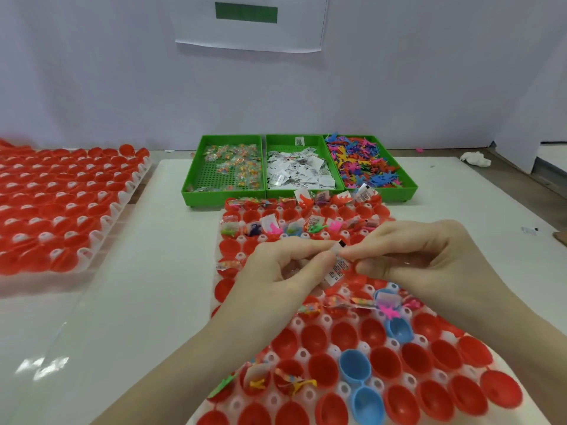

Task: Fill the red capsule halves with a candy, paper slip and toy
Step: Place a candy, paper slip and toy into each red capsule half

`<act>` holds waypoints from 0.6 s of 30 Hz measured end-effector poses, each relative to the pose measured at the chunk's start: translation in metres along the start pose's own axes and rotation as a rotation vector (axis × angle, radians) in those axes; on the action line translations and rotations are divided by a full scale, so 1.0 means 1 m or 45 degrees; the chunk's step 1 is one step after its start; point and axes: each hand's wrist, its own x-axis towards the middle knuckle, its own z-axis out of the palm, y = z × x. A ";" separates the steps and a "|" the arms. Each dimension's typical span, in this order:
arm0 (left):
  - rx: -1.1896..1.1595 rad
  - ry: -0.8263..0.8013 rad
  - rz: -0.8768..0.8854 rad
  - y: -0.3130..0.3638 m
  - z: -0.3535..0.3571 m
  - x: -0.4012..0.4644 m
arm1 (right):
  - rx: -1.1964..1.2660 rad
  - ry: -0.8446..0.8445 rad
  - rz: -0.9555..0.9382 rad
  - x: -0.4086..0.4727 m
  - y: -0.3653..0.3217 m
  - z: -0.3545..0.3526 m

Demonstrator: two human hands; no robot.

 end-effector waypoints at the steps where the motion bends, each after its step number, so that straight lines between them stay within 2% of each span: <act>1: -0.030 -0.047 -0.012 0.000 0.000 -0.002 | -0.036 -0.004 0.001 -0.002 -0.001 0.000; 6: -0.135 -0.118 -0.052 -0.003 0.003 -0.009 | -0.113 0.144 0.056 -0.009 0.002 0.003; 9: -0.086 -0.076 -0.017 -0.009 0.008 -0.012 | -0.290 0.109 0.055 -0.015 0.005 0.007; 11: -0.007 -0.048 0.012 -0.013 0.011 -0.014 | -0.368 0.088 0.081 -0.018 0.007 0.008; 15: 0.183 -0.041 0.082 -0.021 0.014 -0.020 | -0.292 0.050 0.225 -0.028 0.013 0.010; 18: 0.564 -0.128 0.119 -0.025 0.017 -0.025 | -0.340 -0.013 0.261 -0.039 0.018 0.014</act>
